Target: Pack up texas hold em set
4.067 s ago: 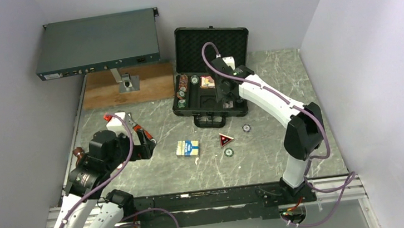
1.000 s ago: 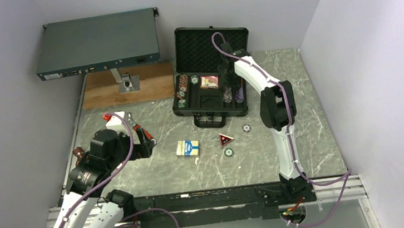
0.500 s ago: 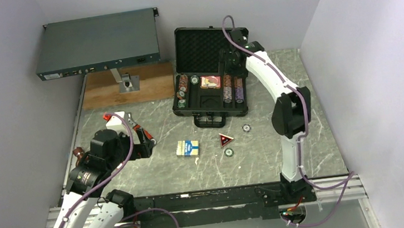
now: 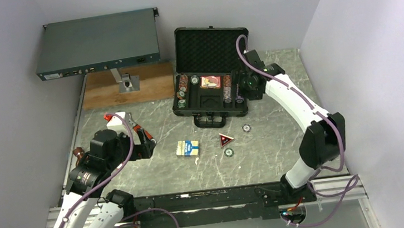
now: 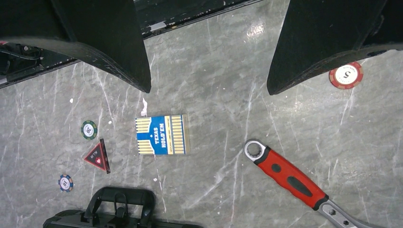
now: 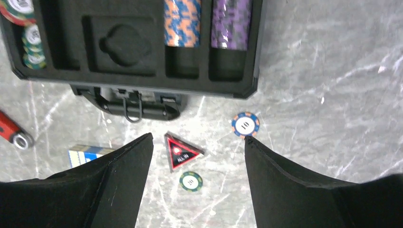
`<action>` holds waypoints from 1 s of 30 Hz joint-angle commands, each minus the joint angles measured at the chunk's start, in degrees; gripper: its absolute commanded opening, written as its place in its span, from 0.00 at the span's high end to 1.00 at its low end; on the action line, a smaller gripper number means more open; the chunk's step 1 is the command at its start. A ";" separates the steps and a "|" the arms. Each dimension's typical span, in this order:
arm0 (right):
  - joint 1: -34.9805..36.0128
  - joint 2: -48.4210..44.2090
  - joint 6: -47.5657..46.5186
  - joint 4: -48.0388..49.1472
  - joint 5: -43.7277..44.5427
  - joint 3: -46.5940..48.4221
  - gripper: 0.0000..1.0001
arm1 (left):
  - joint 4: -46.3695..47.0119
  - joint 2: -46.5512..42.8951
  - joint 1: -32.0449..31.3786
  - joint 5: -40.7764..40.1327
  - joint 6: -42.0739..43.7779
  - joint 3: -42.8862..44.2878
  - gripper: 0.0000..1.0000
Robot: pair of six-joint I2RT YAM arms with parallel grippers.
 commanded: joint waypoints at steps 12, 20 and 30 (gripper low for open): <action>9.20 -19.78 -0.59 9.54 -5.21 -22.15 0.26 | 2.30 1.32 -0.15 5.18 1.76 -0.46 0.01; 20.82 -20.22 -11.64 21.33 -10.65 -25.19 0.26 | 2.06 0.62 -0.15 3.80 1.50 -0.46 0.01; 25.83 -9.81 -18.19 22.71 -10.71 -17.28 0.24 | 1.59 -0.12 -0.15 1.86 0.97 -0.37 0.01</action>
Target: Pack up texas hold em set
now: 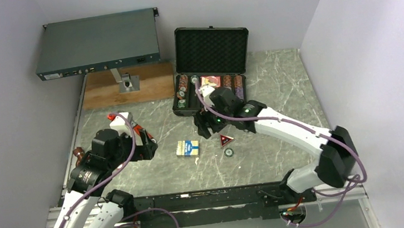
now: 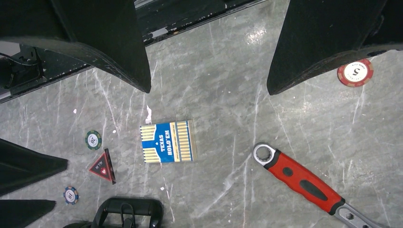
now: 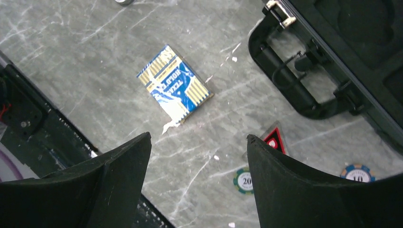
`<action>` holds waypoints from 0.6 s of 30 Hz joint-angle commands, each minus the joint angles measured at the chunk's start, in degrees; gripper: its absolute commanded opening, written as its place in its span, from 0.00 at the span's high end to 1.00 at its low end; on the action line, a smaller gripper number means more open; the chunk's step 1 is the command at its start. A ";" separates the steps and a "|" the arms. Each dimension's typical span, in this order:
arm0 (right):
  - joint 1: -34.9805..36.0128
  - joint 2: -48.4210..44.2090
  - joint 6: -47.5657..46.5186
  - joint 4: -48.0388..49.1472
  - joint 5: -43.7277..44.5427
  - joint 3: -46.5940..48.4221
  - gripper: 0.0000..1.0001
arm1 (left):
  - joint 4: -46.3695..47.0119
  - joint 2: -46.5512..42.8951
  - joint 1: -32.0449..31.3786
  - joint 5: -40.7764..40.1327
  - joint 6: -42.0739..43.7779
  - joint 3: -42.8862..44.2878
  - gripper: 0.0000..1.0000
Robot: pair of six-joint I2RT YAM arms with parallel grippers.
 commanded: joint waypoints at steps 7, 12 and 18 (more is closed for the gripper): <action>5.97 7.65 -8.41 3.95 -1.96 6.15 0.23 | 1.02 -1.02 -0.15 -2.14 -0.15 0.29 0.01; 8.32 11.06 -14.45 3.80 -4.05 6.67 0.23 | 0.65 -1.41 -0.15 -3.29 -0.60 0.41 0.01; 9.54 16.73 -17.69 1.88 -5.11 8.82 0.23 | -1.27 -2.65 -0.15 -9.87 -2.35 0.82 0.01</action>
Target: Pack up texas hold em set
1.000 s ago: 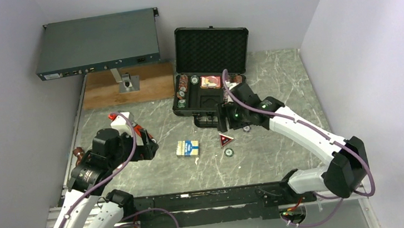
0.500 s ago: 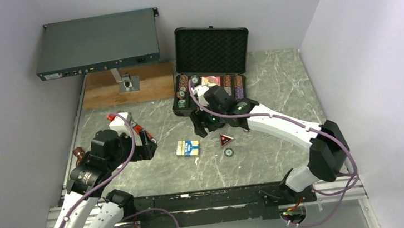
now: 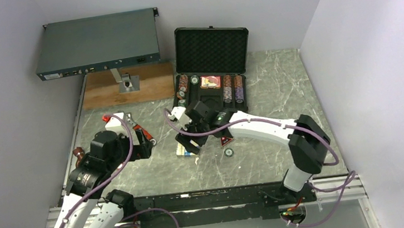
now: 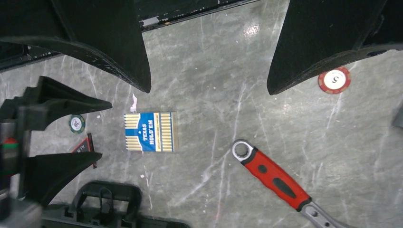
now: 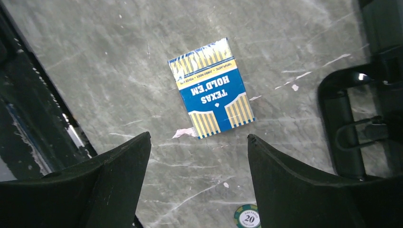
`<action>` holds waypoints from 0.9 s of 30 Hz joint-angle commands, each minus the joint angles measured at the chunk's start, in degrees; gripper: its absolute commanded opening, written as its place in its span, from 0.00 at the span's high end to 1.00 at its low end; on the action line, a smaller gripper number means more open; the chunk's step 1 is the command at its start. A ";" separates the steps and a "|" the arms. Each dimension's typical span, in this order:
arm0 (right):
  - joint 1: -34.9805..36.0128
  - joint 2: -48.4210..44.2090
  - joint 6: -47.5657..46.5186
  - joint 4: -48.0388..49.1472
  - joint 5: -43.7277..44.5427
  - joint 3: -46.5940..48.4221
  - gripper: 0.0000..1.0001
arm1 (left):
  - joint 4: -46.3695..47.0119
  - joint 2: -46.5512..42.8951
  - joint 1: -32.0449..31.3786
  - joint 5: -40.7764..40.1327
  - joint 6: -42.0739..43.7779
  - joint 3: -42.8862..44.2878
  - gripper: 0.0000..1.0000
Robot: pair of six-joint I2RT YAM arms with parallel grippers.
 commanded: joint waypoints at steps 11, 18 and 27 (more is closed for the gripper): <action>1.26 9.64 -7.80 0.41 -0.77 5.24 0.21 | 0.25 -2.87 -0.15 -3.42 -0.87 0.27 0.01; 1.26 13.42 -9.65 0.01 0.15 7.59 0.16 | 0.12 -2.18 -0.15 -3.02 -0.79 0.35 0.01; 1.21 16.93 -11.86 -0.78 1.17 8.78 0.13 | 0.29 -2.11 -0.15 -2.84 -0.70 0.35 0.01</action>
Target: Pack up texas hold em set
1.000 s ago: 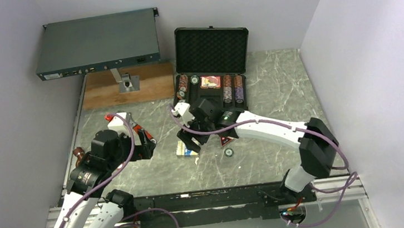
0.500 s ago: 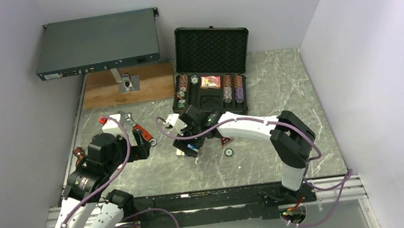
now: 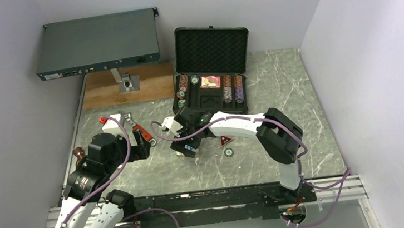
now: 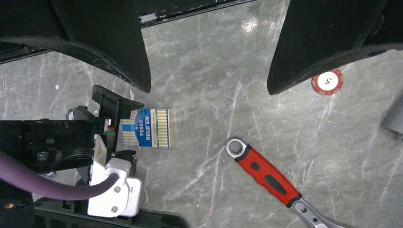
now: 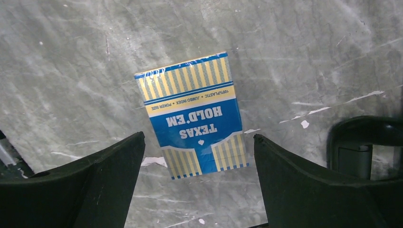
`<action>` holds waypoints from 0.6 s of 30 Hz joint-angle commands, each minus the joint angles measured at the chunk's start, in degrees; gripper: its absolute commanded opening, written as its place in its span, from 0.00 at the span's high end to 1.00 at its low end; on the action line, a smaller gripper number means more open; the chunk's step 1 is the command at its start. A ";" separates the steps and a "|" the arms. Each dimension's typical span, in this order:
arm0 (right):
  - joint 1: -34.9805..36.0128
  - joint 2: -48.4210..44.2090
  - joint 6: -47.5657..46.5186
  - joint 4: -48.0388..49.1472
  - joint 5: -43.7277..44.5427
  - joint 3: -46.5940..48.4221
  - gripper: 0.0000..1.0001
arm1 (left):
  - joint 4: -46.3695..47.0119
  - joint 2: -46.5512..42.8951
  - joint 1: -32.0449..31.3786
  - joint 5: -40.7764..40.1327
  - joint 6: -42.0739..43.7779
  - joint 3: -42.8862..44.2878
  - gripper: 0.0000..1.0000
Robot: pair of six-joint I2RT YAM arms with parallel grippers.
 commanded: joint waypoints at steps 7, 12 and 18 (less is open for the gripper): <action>0.31 3.26 -4.74 -0.46 -0.29 2.74 0.13 | 0.82 0.48 -0.15 -0.48 -0.50 0.44 0.01; 0.22 5.18 -5.42 -0.55 -1.81 3.02 0.16 | 0.67 0.84 -0.15 -0.87 -0.60 0.52 0.01; 0.20 5.94 -5.68 -0.24 -2.51 2.74 0.19 | 0.59 1.04 0.02 -1.30 -0.69 0.59 0.01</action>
